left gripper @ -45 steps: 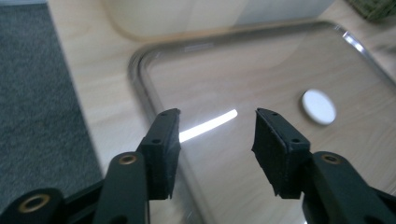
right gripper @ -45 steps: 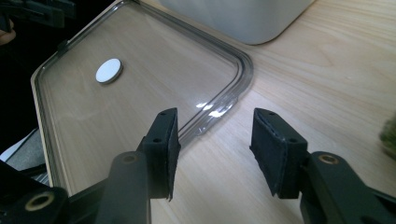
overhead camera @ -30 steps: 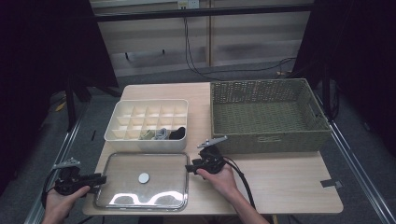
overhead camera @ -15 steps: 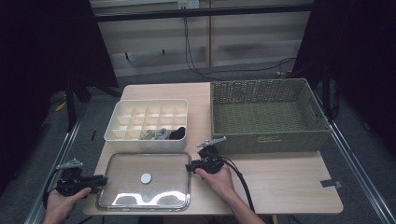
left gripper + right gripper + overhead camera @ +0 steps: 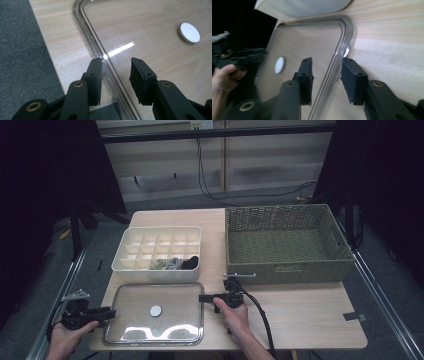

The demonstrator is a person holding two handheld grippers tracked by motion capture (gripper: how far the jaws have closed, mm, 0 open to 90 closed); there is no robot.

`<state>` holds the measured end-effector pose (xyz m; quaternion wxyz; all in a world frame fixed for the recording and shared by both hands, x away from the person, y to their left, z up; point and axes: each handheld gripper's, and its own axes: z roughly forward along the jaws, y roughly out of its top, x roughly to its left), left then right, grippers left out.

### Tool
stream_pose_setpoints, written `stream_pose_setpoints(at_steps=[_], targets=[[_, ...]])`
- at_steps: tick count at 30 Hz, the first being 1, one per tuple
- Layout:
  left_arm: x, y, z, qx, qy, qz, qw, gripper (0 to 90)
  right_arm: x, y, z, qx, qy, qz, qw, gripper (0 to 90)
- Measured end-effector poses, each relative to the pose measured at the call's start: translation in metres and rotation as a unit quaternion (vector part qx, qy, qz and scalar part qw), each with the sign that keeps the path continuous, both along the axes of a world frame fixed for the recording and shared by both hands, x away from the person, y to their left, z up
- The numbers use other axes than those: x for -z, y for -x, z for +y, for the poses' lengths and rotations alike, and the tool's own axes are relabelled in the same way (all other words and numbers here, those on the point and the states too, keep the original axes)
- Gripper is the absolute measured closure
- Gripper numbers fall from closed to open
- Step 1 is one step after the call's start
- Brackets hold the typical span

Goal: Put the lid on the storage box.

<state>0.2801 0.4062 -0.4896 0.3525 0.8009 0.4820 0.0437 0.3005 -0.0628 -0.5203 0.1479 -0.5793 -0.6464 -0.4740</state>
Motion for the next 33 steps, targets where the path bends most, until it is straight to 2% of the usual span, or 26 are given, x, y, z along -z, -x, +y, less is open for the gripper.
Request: stream_pose_setpoints(at_steps=[4, 6, 9, 12, 15, 17, 19, 21, 29, 33], targets=[[0.000, 0.000, 0.000, 0.003, -0.006, -0.002, 1.0000, 62.7, 0.005, -0.001, -0.005, 0.010, -0.037, 0.025, 0.9990, 61.7], [0.000, 0.000, -0.001, -0.001, -0.005, -0.005, 1.0000, 62.7, 0.008, -0.001, -0.007, 0.019, -0.060, 0.039, 0.9973, 62.4], [0.000, -0.001, 0.000, 0.000, -0.005, -0.002, 1.0000, 62.7, 0.014, -0.001, -0.010, 0.028, -0.085, 0.048, 0.9948, 63.9], [0.000, -0.002, -0.001, -0.001, -0.005, -0.002, 1.0000, 62.5, 0.016, -0.001, -0.010, 0.030, -0.095, 0.057, 0.9934, 65.1], [0.000, -0.003, -0.002, 0.000, 0.001, -0.002, 1.0000, 62.5, 0.015, 0.000, -0.003, 0.005, -0.088, 0.052, 0.9947, 67.1], [0.001, -0.003, -0.002, 0.000, 0.001, -0.002, 1.0000, 62.3, 0.011, -0.001, 0.000, -0.019, -0.056, 0.030, 0.9978, 69.1], [0.001, -0.004, -0.001, 0.001, 0.004, -0.002, 1.0000, 62.3, 0.009, -0.001, 0.001, -0.036, -0.037, 0.015, 0.9986, 70.2], [0.001, -0.004, -0.002, 0.002, 0.004, -0.002, 1.0000, 62.4, 0.007, -0.003, 0.000, -0.059, -0.022, 0.001, 0.9980, 69.6], [0.001, -0.007, -0.004, 0.006, 0.005, -0.002, 1.0000, 62.4, 0.005, -0.004, 0.005, -0.114, -0.021, -0.019, 0.9931, 62.9], [0.002, -0.007, -0.003, 0.004, 0.013, -0.001, 0.9999, 62.4, 0.004, -0.003, 0.008, -0.128, -0.035, -0.025, 0.9909, 61.6]])
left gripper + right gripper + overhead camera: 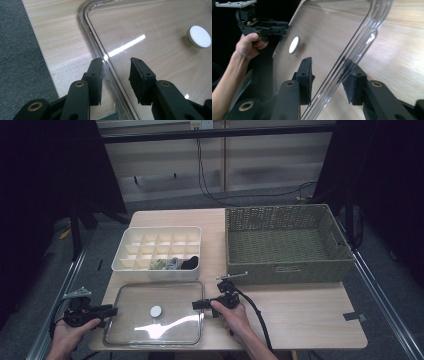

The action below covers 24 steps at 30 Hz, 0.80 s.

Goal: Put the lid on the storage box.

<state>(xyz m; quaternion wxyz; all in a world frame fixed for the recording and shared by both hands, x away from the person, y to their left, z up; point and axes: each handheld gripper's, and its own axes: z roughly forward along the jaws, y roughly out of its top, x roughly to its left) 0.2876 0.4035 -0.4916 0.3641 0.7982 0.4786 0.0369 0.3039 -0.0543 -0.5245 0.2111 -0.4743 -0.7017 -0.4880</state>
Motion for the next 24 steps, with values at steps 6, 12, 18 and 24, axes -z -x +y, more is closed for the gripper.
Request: stream_pose_setpoints(at_steps=[6, 12, 18, 24], targets=[[0.0010, -0.0002, 0.0011, 0.001, 0.002, -0.005, 1.0000, 62.1, -0.0001, -0.0001, 0.0026, -0.004, -0.010, 0.001, 0.9999, 64.7], [0.0015, -0.0014, 0.0017, 0.001, 0.018, 0.001, 0.9998, 51.4, -0.0023, 0.0008, -0.0018, 0.002, -0.038, -0.003, 0.9993, 70.0], [0.0035, -0.0018, 0.0033, 0.006, 0.059, 0.019, 0.9981, 41.8, -0.0031, 0.0019, -0.0035, -0.001, -0.048, -0.008, 0.9988, 72.0], [0.0025, 0.0011, 0.0032, 0.016, 0.060, 0.026, 0.9978, 38.6, -0.0035, 0.0030, -0.0040, -0.002, -0.050, -0.012, 0.9987, 72.6]])
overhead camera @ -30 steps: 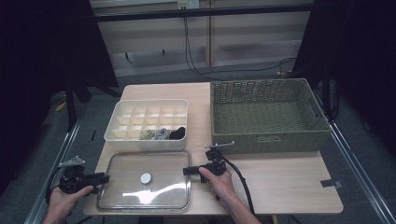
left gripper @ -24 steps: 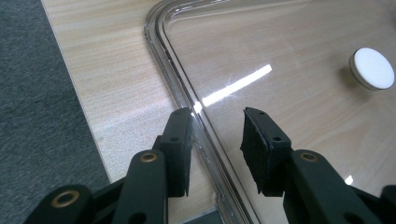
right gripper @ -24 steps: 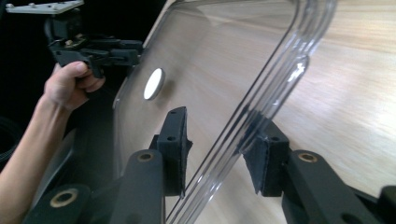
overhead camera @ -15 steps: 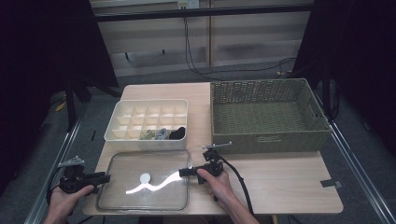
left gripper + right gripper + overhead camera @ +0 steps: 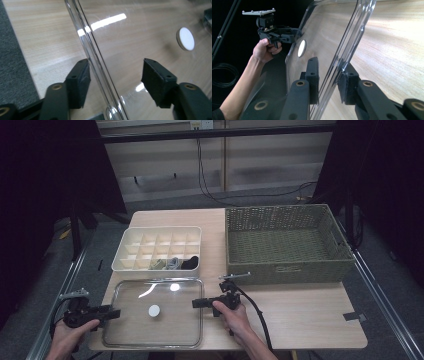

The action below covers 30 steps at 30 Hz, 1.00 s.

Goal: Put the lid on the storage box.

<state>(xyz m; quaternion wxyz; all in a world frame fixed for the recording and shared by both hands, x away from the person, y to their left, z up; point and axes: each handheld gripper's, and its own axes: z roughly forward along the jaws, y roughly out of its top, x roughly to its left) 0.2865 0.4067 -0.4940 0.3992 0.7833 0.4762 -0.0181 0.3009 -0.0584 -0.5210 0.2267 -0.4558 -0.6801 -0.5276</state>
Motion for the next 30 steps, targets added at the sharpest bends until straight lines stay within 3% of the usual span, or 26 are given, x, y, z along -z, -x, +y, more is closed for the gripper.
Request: stream_pose_setpoints(at_steps=[2, 6, 15, 19, 23, 27, 30], targets=[[-0.002, 0.002, 0.000, 0.007, -0.009, 0.005, 0.9999, 36.9, 0.000, 0.000, 0.001, 0.005, 0.006, -0.006, 1.0000, 72.6], [-0.001, 0.007, 0.002, 0.013, 0.003, 0.012, 0.9998, 39.3, 0.000, 0.000, 0.001, 0.004, 0.011, -0.008, 0.9999, 72.6], [0.000, 0.007, 0.000, 0.001, 0.015, 0.018, 0.9997, 40.1, -0.006, 0.000, 0.002, 0.008, 0.024, -0.018, 0.9995, 72.0], [0.002, 0.005, -0.001, -0.007, 0.032, 0.017, 0.9993, 38.7, -0.007, -0.001, 0.004, 0.009, 0.028, -0.022, 0.9993, 71.7], [0.001, 0.003, -0.001, -0.006, 0.018, 0.013, 0.9997, 39.2, -0.008, -0.001, 0.006, 0.015, 0.046, -0.025, 0.9985, 69.4], [-0.001, 0.004, 0.001, -0.012, 0.038, 0.012, 0.9991, 45.7, -0.010, -0.002, 0.004, 0.023, 0.051, -0.029, 0.9980, 68.7], [-0.004, 0.004, 0.000, -0.013, 0.027, -0.004, 0.9995, 46.6, -0.015, -0.001, 0.005, 0.026, 0.064, -0.035, 0.9970, 67.1]])
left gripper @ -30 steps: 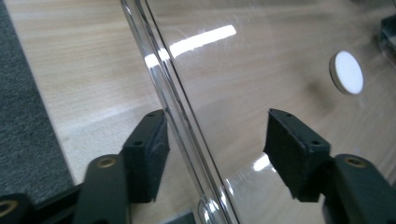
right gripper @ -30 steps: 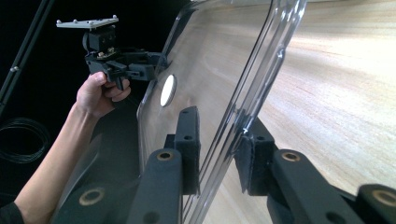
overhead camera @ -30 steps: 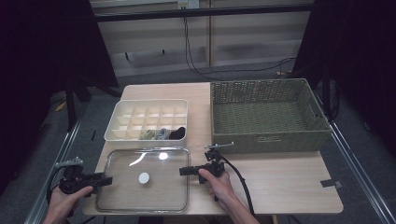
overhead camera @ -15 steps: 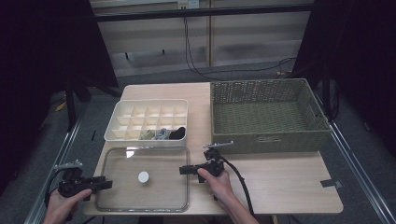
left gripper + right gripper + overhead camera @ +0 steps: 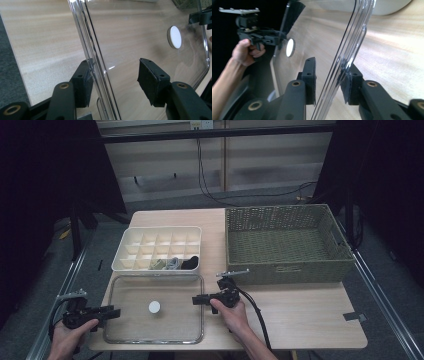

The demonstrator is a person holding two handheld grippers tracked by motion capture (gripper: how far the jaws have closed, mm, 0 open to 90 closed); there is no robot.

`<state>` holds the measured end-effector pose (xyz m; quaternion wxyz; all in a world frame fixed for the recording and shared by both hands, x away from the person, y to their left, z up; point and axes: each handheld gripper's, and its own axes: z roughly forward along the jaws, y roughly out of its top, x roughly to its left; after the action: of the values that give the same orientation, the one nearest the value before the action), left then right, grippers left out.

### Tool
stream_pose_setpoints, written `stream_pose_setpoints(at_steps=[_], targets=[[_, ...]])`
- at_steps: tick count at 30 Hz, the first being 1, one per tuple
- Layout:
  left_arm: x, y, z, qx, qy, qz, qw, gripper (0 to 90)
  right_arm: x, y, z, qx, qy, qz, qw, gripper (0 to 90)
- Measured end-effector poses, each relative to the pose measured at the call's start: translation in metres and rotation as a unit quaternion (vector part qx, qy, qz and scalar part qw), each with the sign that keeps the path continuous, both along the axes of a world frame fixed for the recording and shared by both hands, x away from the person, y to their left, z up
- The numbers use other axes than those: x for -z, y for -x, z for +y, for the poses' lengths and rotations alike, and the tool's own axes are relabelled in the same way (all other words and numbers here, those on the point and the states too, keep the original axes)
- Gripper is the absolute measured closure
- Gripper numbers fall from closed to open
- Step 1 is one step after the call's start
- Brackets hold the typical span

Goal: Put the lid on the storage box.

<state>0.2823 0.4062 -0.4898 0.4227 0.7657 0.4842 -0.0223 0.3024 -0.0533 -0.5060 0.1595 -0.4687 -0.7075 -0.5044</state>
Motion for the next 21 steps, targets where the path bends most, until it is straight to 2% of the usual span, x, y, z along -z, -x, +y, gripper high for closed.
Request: stream_pose_setpoints(at_steps=[4, 14, 16, 21], targets=[[-0.005, 0.000, -0.003, -0.010, 0.001, -0.007, 0.9999, 48.5, -0.009, 0.002, 0.003, 0.003, 0.030, -0.026, 0.9992, 64.1], [-0.013, -0.003, -0.006, -0.009, 0.008, -0.028, 0.9995, 55.1, -0.021, -0.003, -0.001, 0.030, 0.039, -0.026, 0.9984, 63.5], [-0.014, -0.003, -0.008, -0.012, 0.005, -0.027, 0.9995, 55.1, -0.024, -0.003, 0.000, 0.033, 0.048, -0.023, 0.9980, 63.2], [-0.020, -0.004, -0.010, -0.014, -0.002, -0.040, 0.9991, 55.7, -0.030, -0.005, -0.001, 0.041, 0.051, -0.027, 0.9975, 63.8]])
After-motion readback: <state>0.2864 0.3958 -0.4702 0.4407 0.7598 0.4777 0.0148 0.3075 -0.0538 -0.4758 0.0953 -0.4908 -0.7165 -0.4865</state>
